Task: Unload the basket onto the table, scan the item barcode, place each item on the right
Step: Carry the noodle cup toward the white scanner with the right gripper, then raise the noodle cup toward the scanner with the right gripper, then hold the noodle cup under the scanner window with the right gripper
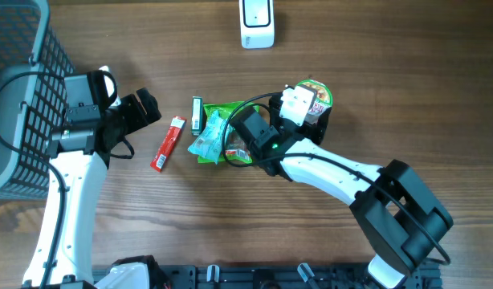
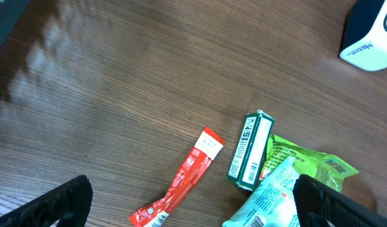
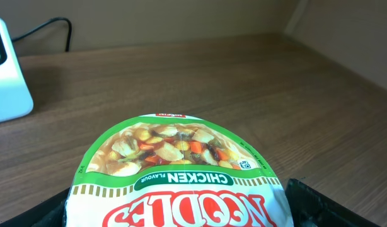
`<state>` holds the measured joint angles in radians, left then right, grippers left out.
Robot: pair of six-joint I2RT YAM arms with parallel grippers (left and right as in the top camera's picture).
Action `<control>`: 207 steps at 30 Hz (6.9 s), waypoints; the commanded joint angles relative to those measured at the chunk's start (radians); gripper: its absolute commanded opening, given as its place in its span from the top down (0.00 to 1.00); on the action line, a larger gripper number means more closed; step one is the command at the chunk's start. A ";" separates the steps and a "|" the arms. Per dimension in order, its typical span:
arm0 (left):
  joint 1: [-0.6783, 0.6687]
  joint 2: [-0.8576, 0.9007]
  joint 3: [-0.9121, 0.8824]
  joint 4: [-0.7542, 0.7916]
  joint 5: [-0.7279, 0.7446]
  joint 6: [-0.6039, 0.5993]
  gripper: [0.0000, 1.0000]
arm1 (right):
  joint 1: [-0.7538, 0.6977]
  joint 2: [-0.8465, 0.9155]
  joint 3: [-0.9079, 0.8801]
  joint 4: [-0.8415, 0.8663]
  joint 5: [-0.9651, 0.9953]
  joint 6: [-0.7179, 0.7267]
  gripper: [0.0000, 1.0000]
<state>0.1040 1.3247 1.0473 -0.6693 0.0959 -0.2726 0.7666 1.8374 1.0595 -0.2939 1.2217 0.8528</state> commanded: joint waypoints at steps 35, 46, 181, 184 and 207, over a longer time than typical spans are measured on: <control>-0.002 -0.002 0.011 0.003 0.008 0.002 0.00 | -0.015 -0.275 0.002 0.106 -0.317 -0.532 0.00; -0.002 -0.002 0.011 0.003 0.008 0.002 0.00 | -0.208 -0.472 0.144 -0.263 -0.941 -0.423 0.00; -0.002 -0.002 0.011 0.003 0.008 0.002 0.00 | -0.443 -0.042 1.062 -0.966 -1.298 -0.562 0.12; -0.002 -0.002 0.011 0.003 0.008 0.002 0.00 | -0.425 -0.042 1.077 -0.883 -1.297 -0.571 0.12; -0.002 -0.002 0.011 0.003 0.008 0.002 0.00 | -0.337 0.201 1.075 -0.348 -1.078 -0.651 0.16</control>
<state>0.1040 1.3247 1.0473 -0.6693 0.0959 -0.2726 0.4286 1.9823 2.1143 -0.7067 0.0536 0.2604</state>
